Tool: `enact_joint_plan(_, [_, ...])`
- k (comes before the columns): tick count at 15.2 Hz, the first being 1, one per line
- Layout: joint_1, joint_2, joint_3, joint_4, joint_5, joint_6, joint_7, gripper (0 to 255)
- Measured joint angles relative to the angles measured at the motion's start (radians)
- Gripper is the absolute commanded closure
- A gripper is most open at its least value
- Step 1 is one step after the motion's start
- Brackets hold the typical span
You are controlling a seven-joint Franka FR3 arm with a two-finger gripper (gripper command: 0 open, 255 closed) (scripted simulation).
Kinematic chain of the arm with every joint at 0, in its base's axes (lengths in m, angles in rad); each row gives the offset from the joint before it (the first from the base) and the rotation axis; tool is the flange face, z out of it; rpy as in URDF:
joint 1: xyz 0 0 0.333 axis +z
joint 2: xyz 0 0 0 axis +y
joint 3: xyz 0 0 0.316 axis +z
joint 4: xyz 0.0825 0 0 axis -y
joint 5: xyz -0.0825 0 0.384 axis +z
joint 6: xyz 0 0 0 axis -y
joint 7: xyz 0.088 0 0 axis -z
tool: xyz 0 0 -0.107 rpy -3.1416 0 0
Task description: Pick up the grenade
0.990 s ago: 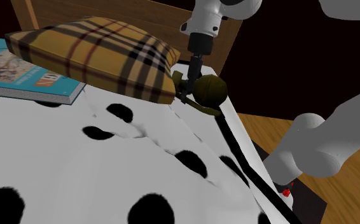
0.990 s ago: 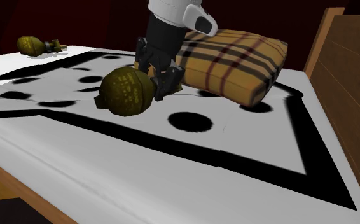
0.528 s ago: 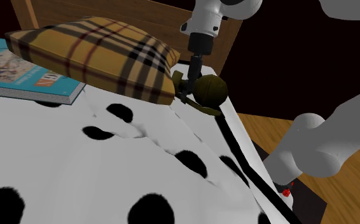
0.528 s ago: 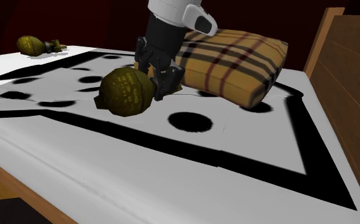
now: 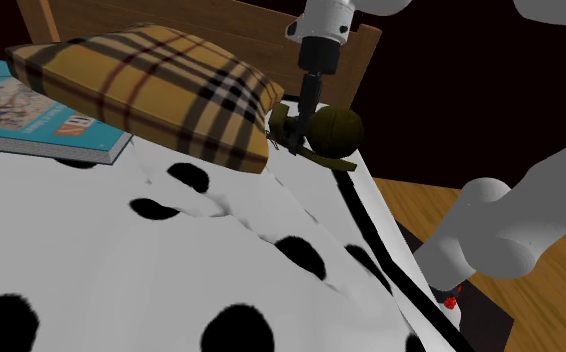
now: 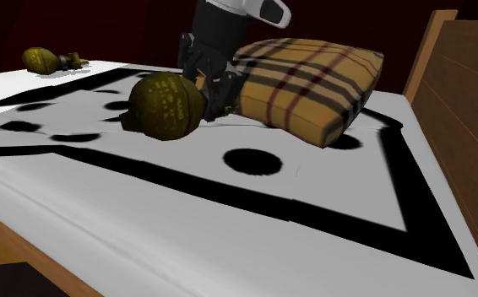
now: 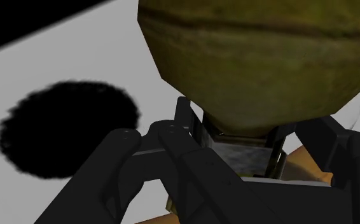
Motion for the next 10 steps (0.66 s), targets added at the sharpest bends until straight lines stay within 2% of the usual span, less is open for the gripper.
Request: enact_joint_plan(10, [-0.001, 0.005, -0.007, 0.134, -0.001, -0.123, 0.036, 255])
